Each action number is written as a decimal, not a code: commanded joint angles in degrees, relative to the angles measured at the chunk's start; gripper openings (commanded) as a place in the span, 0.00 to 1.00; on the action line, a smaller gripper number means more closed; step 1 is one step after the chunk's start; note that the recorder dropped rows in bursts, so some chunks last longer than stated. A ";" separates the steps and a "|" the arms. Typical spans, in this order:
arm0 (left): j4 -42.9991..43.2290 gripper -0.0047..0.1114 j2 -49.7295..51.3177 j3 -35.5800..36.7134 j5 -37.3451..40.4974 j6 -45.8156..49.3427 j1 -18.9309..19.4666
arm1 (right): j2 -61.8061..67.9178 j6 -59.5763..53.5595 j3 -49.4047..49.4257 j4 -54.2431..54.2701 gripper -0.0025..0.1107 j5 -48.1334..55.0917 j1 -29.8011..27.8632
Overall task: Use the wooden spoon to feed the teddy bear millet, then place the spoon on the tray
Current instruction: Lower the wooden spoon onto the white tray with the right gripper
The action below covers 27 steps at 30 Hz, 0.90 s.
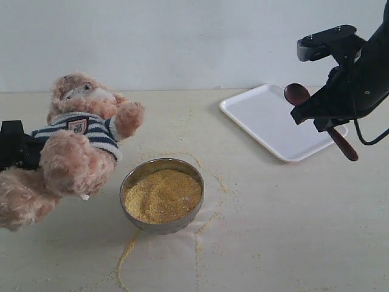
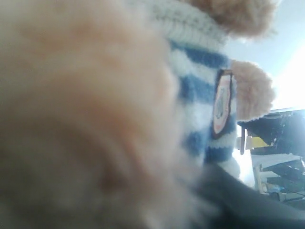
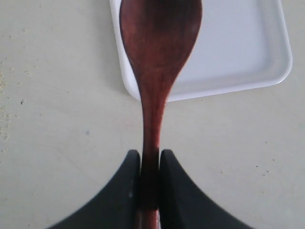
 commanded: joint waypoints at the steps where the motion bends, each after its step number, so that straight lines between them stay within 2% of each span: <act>1: -1.16 0.08 2.33 -3.29 7.57 -0.52 -0.15 | -0.38 -0.66 0.09 -0.06 0.02 1.06 -0.42; 7: -1.16 0.08 2.57 -4.13 7.57 -1.96 -0.15 | 1.09 -0.01 0.09 -0.06 0.02 -1.04 -0.42; 12: -1.16 0.08 2.57 -4.13 7.57 -4.16 -0.15 | 7.57 -0.01 -2.19 -0.06 0.02 -1.49 -0.42; 14: -1.16 0.08 2.57 -4.18 7.42 -5.37 -0.15 | 10.92 -0.01 -5.56 -0.06 0.02 -0.64 -0.42; 17: -1.16 0.08 2.57 -4.18 2.48 -6.55 -0.15 | 14.77 3.77 -13.40 -0.06 0.02 -0.63 -0.42; 21: -1.16 0.08 2.19 -4.18 4.66 -8.83 -0.15 | 19.44 8.63 -21.50 -0.06 0.02 -0.61 -0.42; 22: -1.16 0.08 2.19 -4.18 7.26 -9.32 -0.15 | 20.42 8.75 -22.46 -0.06 0.02 -1.34 -0.42; 27: -1.16 0.08 2.19 -4.29 7.57 -11.45 -0.15 | 22.36 8.85 -22.61 -0.06 0.02 -4.66 -0.42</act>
